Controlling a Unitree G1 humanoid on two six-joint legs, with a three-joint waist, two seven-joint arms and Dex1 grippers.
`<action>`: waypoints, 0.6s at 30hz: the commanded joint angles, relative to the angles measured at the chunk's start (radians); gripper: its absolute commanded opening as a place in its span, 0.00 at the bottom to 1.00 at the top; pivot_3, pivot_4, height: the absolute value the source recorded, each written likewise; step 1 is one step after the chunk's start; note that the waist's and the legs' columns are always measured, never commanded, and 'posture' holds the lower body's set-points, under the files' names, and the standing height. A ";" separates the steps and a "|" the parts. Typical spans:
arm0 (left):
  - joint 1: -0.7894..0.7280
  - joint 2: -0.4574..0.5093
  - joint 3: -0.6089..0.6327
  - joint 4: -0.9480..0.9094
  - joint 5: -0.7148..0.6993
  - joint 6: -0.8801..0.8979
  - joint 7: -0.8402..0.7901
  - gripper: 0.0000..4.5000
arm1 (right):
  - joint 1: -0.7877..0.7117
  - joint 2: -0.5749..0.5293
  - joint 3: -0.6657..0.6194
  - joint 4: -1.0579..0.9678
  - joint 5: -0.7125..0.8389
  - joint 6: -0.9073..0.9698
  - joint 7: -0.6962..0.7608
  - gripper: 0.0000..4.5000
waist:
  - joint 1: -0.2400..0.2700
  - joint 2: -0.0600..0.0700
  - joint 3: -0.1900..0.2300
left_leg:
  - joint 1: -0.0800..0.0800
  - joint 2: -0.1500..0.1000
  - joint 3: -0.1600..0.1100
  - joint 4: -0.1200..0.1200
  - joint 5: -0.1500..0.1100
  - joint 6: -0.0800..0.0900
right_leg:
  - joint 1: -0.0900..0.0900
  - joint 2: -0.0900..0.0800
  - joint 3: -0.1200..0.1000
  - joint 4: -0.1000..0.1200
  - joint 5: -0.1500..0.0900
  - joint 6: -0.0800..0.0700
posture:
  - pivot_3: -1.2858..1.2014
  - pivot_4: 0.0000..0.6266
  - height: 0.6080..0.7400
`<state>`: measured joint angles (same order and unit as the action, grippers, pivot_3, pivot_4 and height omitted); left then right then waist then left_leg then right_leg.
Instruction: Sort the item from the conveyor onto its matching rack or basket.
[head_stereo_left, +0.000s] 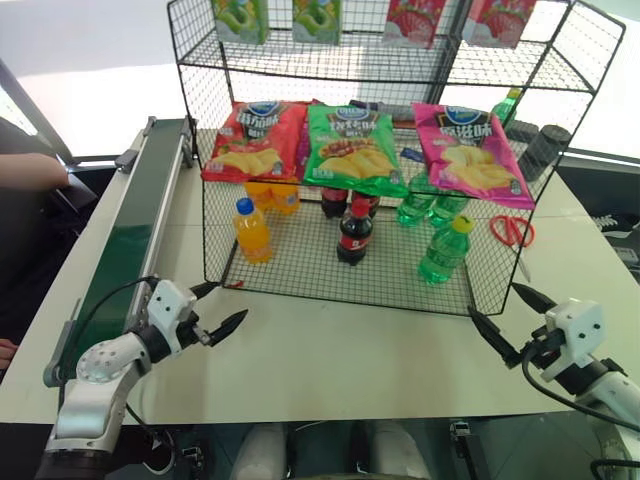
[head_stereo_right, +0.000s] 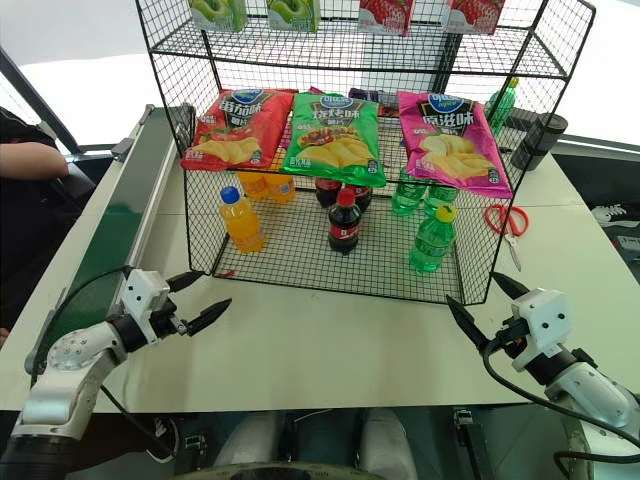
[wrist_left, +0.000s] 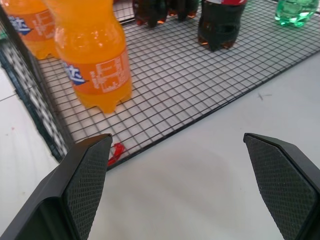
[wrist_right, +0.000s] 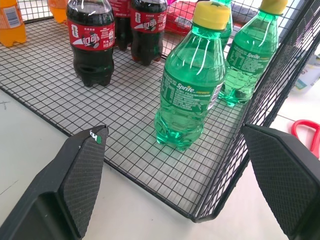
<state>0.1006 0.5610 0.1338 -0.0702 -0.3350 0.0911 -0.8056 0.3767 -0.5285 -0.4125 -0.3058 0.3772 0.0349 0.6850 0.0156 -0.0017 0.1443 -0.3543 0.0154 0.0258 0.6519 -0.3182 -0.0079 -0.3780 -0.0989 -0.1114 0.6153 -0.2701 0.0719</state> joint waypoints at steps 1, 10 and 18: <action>-0.011 0.011 0.020 -0.022 -0.016 -0.007 -0.013 1.00 | -0.003 -0.009 -0.024 -0.015 0.019 -0.007 0.005 0.98 | 0.000 0.000 0.000 | 0.000 0.000 0.000 0.000 0.000 0.000 | 0.000 0.000 0.000 0.000 0.000 0.000 | 0.52 0.24 0.88; -0.031 -0.005 0.010 -0.006 0.019 -0.026 0.027 1.00 | -0.023 -0.007 -0.013 0.017 0.009 -0.022 0.017 0.98 | -0.001 0.000 0.000 | 0.000 0.000 0.000 0.000 0.000 0.000 | 0.000 0.000 0.000 0.000 0.000 0.000 | 0.52 0.24 0.88; -0.037 -0.021 0.003 -0.001 0.037 -0.043 0.041 1.00 | -0.046 -0.007 0.004 0.031 -0.001 -0.025 0.024 0.98 | 0.000 0.000 0.000 | 0.000 0.000 0.000 0.000 0.000 0.000 | 0.000 0.000 0.000 0.000 0.000 0.000 | 0.52 0.24 0.88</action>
<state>0.0727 0.5406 0.1327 -0.0592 -0.2994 0.0696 -0.7659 0.3357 -0.5284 -0.4005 -0.2684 0.3715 0.0319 0.7058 0.0152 -0.0016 0.1442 -0.3541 0.0154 0.0258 0.6519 -0.3182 -0.0079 -0.3778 -0.0987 -0.1114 0.6155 -0.2701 0.0719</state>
